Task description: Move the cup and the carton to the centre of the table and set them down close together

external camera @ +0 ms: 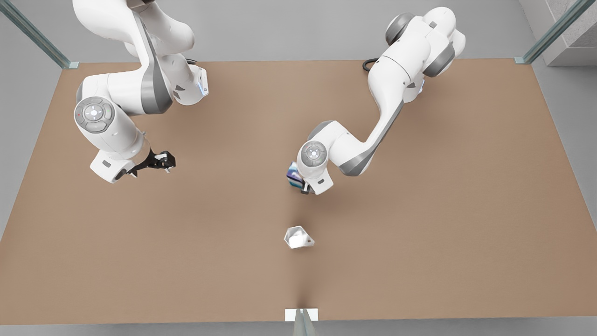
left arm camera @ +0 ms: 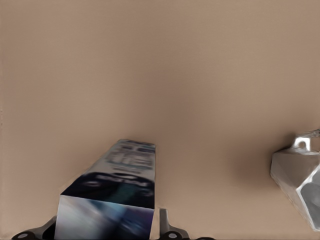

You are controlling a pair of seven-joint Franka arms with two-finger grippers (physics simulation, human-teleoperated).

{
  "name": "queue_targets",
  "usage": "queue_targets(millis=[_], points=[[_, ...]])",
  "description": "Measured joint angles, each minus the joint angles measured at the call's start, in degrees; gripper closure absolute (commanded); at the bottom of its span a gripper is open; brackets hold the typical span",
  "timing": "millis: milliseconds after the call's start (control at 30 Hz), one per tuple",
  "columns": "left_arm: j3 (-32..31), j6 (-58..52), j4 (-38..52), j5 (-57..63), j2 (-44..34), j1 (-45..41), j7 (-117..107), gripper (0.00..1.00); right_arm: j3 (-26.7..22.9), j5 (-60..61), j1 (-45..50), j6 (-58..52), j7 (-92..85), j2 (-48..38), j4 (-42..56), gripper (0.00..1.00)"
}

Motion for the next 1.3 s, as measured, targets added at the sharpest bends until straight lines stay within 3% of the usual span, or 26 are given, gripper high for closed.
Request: queue_targets(millis=[600, 967, 1100, 1200, 1300], points=[[-0.18, 0.31, -0.27, 3.79, -1.23, 0.27, 2.89, 0.0, 0.0, 0.0, 0.05, 0.09, 0.05, 0.09, -0.09, 0.0], [-0.62, -2.39, 0.23, 2.04, -7.76, 1.93, 6.23, 0.0, 0.0, 0.0, 0.04, 0.18, 0.0, 0.11, -0.09, 0.0], [-0.27, -16.46, 1.05, -3.17, -16.67, 11.93, 28.23, 0.0, 0.0, 0.0, 0.05, 0.17, 0.0, 0.1, -0.09, 0.0], [-0.19, -25.67, 4.12, -5.21, -17.3, 22.39, 54.53, 0.0, 0.0, 0.09, 0.18, 0.09, 0.0, 0.09, -0.09, 0.0], [-0.04, -26.11, 4.65, -2.17, -17.4, 30.23, 89.6, 0.0, 0.0, 0.09, 0.09, 0.09, -0.03, 0.09, -0.09, 0.0]])
